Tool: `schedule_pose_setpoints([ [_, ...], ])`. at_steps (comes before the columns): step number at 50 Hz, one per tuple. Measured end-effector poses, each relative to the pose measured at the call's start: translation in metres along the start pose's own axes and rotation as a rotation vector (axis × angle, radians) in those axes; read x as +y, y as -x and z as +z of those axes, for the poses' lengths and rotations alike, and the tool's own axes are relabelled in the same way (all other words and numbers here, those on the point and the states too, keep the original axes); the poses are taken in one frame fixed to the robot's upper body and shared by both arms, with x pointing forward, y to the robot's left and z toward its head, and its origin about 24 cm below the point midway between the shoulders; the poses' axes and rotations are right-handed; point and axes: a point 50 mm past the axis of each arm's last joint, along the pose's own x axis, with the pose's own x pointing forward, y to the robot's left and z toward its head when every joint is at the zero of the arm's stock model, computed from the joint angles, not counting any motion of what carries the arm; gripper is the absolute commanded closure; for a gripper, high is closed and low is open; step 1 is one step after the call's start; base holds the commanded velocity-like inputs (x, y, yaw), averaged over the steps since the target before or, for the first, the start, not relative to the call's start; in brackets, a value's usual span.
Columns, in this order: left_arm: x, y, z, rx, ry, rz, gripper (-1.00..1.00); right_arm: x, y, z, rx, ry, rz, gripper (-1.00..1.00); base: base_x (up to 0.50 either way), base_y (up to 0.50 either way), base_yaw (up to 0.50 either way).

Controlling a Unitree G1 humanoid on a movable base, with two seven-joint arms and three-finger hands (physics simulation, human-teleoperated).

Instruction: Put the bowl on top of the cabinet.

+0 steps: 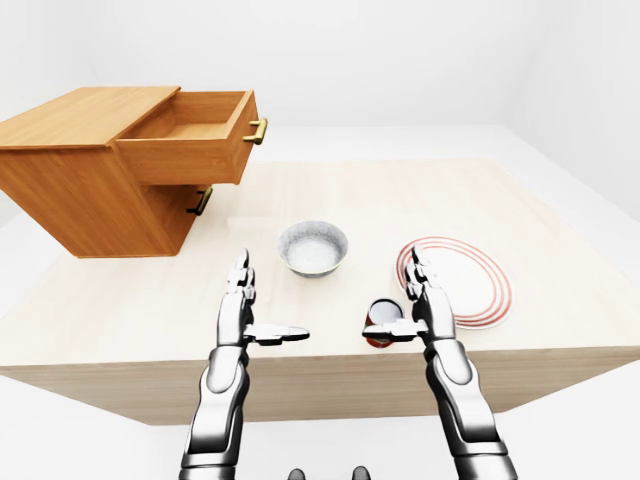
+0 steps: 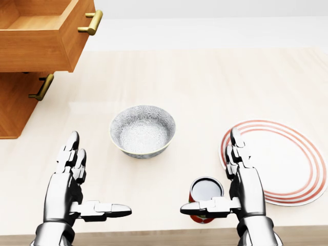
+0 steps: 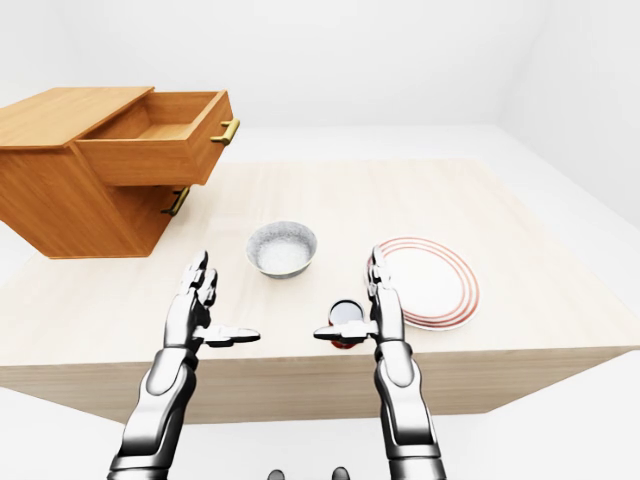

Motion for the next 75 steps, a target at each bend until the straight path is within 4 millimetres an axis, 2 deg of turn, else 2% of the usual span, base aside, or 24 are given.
schedule_pose_setpoints([
  [20,0.004,0.002,0.002,0.018,0.009,-0.011,-1.0,-0.006,0.0,-0.001,0.011,0.009,-0.007,-1.0,0.01,0.0,0.0],
  [58,0.003,0.006,0.005,0.009,-0.014,-0.021,-1.0,-0.007,0.0,0.002,0.005,-0.001,-0.009,-1.0,0.5,-0.01,0.0],
  [66,0.003,0.009,0.008,-0.023,-0.017,-0.019,-1.0,-0.007,0.0,0.002,0.001,0.006,-0.016,-1.0,0.0,0.0,0.0],
  [75,-0.001,0.017,0.009,-0.098,-0.133,0.004,-1.0,-0.007,0.0,0.002,-0.003,0.008,-0.02,-1.0,0.0,0.0,0.0],
])
